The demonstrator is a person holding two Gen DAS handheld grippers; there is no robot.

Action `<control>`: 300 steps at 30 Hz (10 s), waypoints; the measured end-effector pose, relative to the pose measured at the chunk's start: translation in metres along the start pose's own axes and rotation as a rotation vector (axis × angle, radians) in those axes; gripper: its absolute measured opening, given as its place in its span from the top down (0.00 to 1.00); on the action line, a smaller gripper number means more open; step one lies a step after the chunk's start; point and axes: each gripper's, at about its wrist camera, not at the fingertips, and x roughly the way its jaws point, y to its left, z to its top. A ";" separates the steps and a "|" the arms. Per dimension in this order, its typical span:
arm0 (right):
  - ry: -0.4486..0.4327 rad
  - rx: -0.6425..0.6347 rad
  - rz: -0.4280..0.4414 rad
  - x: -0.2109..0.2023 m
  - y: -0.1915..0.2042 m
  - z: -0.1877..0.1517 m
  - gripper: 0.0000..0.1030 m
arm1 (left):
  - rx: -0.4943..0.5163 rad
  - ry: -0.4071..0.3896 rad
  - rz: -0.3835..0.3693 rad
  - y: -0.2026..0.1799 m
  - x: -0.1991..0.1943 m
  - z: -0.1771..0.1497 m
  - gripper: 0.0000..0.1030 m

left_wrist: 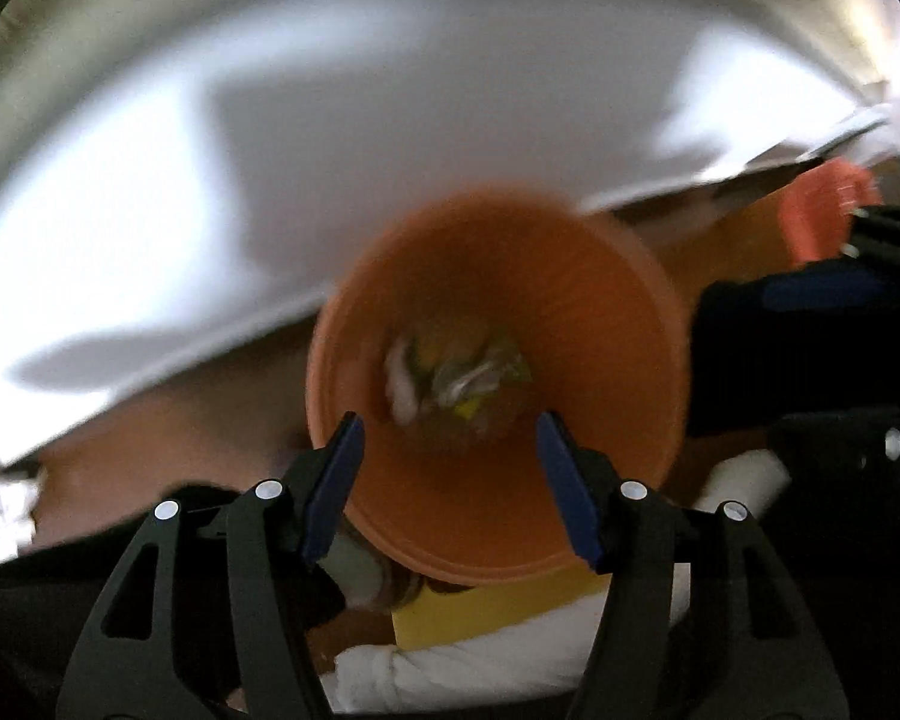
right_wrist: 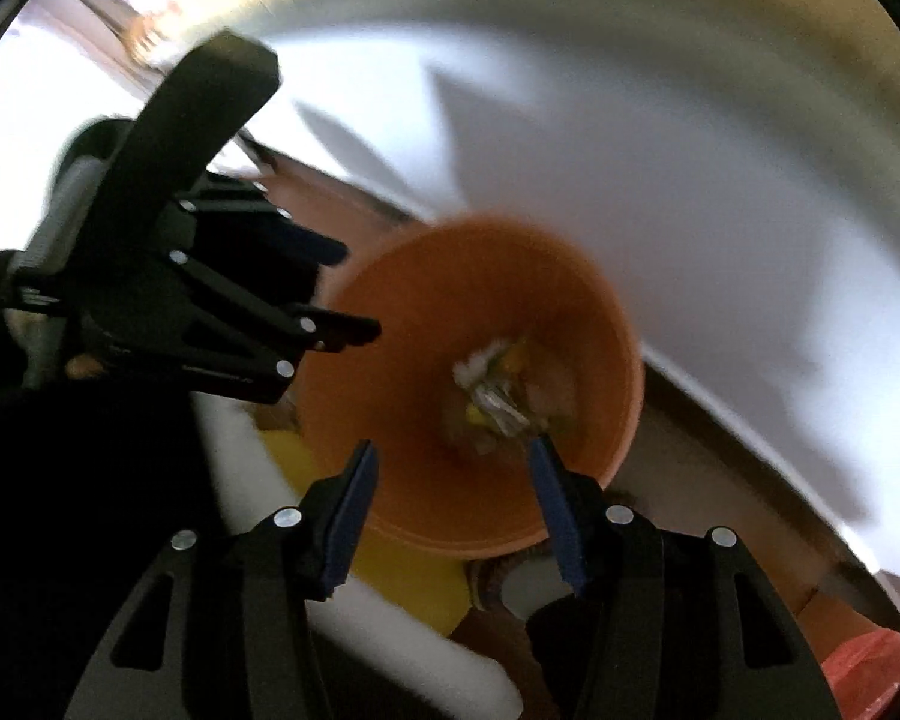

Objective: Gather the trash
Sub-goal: 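Move both tools back over the bed, then grasp the brown plush piece with the right tool and lift it, then grasp the torn blue-and-white carton with the left tool while the right tool holds the plush, then carry the carton and plush with both tools over the orange bin, then open both tools to drop the carton and plush into the bin, then move both tools back over the remaining trash on the bed, then grasp the orange juice pouch with the right tool while the left tool grasps a white strip, then carry the pouch and white strip with both tools over the orange bin, then open both tools to drop the pouch and strip into the bin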

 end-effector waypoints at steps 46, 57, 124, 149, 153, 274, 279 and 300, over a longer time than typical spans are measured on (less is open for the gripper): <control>-0.592 0.394 -0.052 -0.099 -0.086 0.154 0.68 | -0.288 -0.660 0.146 0.088 -0.158 0.160 0.23; -0.673 0.317 -0.142 -0.106 -0.089 0.115 0.68 | -0.339 -0.573 0.219 0.102 -0.127 0.236 0.27; 0.288 -0.015 -0.114 0.152 -0.032 0.001 0.40 | 0.314 0.242 0.202 -0.020 0.111 -0.005 0.36; -0.471 0.211 0.018 -0.129 -0.053 0.097 0.33 | 0.083 -0.547 0.166 0.019 -0.152 0.064 0.23; -0.557 0.406 0.106 -0.123 -0.095 0.145 0.32 | -0.021 -0.592 0.129 0.040 -0.168 0.103 0.22; 0.071 0.100 -0.113 0.080 -0.008 0.014 0.46 | 0.027 0.101 0.200 -0.005 0.046 0.032 0.80; 0.194 0.191 -0.103 0.130 -0.034 0.021 0.46 | 0.003 0.266 0.173 -0.002 0.105 0.042 0.80; 0.189 0.185 -0.146 0.145 -0.021 0.030 0.30 | 0.076 0.261 0.244 -0.018 0.121 0.041 0.46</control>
